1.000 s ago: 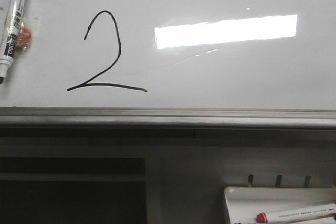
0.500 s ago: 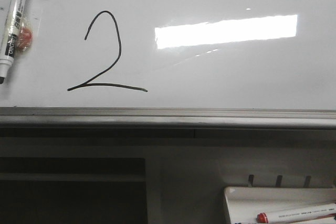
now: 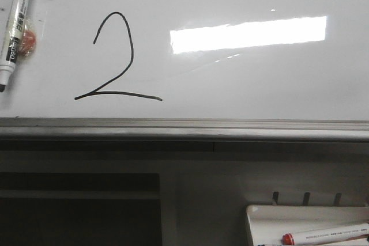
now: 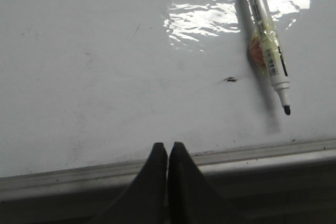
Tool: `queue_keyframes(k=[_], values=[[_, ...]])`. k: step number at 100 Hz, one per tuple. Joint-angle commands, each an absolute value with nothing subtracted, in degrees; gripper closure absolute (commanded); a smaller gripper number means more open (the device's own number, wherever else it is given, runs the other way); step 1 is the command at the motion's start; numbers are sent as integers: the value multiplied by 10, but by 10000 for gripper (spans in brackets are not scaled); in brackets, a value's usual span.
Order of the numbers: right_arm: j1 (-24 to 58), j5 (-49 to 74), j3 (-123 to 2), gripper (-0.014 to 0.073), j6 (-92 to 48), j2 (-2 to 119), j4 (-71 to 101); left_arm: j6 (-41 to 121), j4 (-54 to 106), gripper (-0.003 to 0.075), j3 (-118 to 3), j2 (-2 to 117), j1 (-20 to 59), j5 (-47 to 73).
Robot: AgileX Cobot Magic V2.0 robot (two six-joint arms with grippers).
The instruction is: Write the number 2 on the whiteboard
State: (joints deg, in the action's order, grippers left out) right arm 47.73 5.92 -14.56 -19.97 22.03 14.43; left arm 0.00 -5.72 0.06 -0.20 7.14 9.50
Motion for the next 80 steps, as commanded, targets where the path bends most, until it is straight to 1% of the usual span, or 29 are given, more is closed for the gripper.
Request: queue_keyframes(k=[1,26,80], values=[[474,15,-161,643,-200,222,140,-6,-45,741,6,-18,69,78],[474,15,-161,643,-200,222,140,-6,-37,741,6,-18,56,153],[474,15,-161,643,-200,222,140,-6,-37,741,6,-18,56,146]])
